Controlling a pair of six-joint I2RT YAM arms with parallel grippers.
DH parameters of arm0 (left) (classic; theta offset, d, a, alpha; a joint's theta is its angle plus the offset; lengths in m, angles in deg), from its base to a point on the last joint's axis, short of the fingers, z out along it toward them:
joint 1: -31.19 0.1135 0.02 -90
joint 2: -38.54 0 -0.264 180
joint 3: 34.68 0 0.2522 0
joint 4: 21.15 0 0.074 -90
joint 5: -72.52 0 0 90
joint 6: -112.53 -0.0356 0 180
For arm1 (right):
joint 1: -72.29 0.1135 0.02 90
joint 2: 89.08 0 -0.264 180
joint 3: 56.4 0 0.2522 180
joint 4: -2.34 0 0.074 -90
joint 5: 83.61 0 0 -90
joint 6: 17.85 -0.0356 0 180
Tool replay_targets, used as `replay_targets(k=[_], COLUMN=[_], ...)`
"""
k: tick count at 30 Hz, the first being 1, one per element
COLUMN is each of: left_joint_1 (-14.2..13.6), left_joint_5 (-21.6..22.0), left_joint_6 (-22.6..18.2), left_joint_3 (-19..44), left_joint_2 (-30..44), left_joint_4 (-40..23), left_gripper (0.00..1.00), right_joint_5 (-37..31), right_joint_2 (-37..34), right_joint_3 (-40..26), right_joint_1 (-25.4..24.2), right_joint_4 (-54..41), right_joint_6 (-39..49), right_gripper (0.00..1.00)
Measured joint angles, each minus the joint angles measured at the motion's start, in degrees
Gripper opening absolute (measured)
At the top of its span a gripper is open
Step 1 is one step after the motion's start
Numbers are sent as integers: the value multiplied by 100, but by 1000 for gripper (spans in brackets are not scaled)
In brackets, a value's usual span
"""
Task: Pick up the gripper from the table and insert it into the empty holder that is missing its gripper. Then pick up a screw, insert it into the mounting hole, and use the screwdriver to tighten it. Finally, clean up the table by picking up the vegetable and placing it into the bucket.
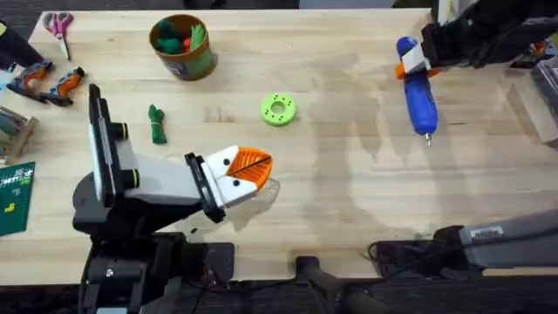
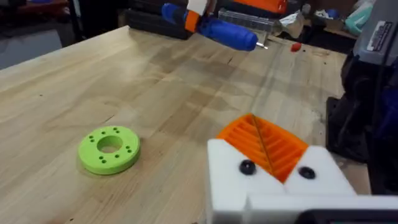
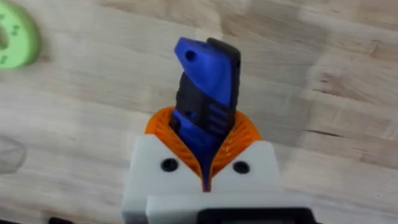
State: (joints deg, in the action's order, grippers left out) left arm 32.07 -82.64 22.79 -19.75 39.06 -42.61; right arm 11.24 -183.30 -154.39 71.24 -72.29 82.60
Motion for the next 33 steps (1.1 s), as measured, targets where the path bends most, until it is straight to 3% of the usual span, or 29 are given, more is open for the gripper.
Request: replay_targets(k=[11, 20, 27, 33], left_joint_1=[0, 0, 0, 0], left_joint_5=[2, 4, 4, 4], left_joint_6=[-1, -1, -1, -1], left_joint_3=[0, 0, 0, 0], left_joint_2=[0, 0, 0, 0], left_joint_4=[0, 0, 0, 0], left_gripper=[5, 4, 4, 4], right_joint_5=[45, 185, 1512, 2766], right_joint_2=[1792, 3538, 3965, 3967], right_joint_3=[1670, 3158, 3309, 3320], right_joint_1=[773, 843, 881, 1376], right_joint_4=[560, 1752, 2951, 4284], right_joint_6=[-641, -1579, -1792, -1692], right_gripper=[27, 27, 27, 26])
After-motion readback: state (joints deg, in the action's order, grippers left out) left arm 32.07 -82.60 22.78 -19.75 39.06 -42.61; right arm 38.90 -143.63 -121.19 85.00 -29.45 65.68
